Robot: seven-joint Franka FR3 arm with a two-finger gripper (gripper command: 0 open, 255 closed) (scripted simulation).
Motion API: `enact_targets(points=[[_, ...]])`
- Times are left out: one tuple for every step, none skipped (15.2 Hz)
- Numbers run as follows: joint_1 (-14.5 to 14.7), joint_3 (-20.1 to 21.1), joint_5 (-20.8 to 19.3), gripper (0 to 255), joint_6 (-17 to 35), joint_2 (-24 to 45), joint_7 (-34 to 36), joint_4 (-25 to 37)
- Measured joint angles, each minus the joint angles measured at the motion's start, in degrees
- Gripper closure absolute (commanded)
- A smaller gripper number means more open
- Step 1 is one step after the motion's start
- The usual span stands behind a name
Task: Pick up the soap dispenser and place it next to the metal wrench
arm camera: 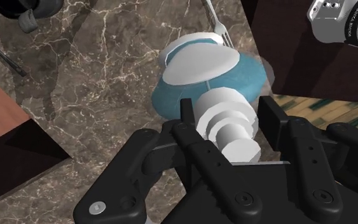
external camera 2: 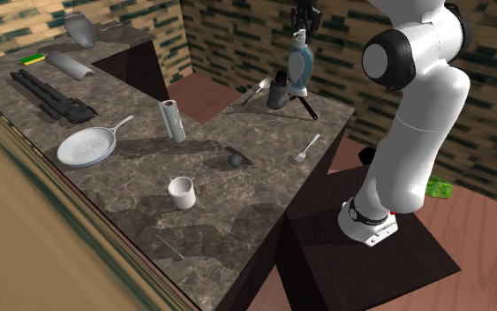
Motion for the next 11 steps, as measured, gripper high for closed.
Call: enact_targets(points=[[0.29, 0.06, -0.35, 255, 0.87, -0.44, 0.17, -1.15], [0.73, 0.17, -0.82, 255, 1.86, -1.07, 0.52, -2.54], [1.22, 0.31, -1.38, 255, 2.93, -1.83, 0.92, -4.12], [1.59, 0.43, -1.84, 255, 3.90, -2.47, 1.24, -5.49], [1.64, 0.42, -2.03, 255, 4.76, -2.68, 1.18, -6.49], [2.17, 0.62, -2.69, 255, 5.77, -3.63, 1.72, -8.10], [2.42, 0.73, -3.06, 255, 6.68, -4.15, 1.98, -9.33], [2.62, 0.81, -3.37, 255, 7.57, -4.58, 2.19, -10.50], [2.83, 0.93, -3.63, 255, 8.50, -4.96, 2.44, -11.68], [2.98, 1.01, -3.88, 255, 9.39, -5.32, 2.63, -12.80], [3.19, 1.15, -4.11, 255, 10.24, -5.67, 2.94, -13.88]])
